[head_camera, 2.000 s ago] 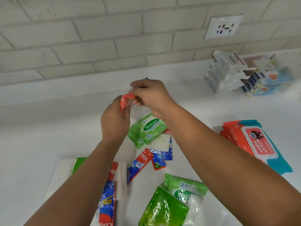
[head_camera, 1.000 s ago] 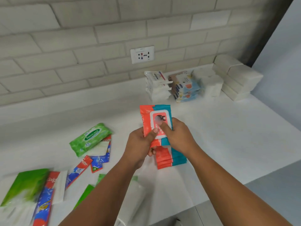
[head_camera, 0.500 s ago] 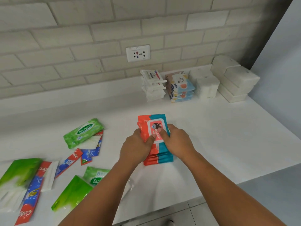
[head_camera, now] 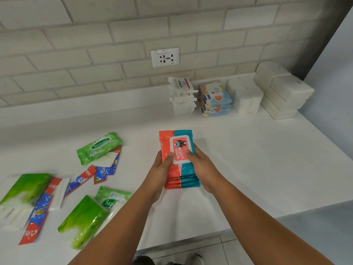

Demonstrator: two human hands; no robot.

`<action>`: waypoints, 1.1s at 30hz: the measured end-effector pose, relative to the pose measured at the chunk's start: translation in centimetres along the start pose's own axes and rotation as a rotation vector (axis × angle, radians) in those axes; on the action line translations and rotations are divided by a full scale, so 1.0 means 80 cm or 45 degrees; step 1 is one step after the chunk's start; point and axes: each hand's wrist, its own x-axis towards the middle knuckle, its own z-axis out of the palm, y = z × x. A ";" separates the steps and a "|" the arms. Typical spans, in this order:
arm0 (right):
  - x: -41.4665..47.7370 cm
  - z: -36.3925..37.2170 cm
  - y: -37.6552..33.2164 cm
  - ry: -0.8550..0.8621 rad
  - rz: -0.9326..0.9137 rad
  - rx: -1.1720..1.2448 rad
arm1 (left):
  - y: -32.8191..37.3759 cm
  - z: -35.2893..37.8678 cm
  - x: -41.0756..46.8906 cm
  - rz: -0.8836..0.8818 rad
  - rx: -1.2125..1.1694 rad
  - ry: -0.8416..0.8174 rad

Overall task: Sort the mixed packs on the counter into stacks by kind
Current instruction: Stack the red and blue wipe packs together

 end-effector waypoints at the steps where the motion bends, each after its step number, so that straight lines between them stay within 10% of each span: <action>1: 0.002 0.000 0.002 -0.008 0.002 0.012 | -0.002 0.002 0.000 0.004 0.016 -0.003; 33: 0.201 0.073 -0.045 -0.001 0.061 0.058 | 0.050 -0.091 0.164 0.043 -0.158 0.050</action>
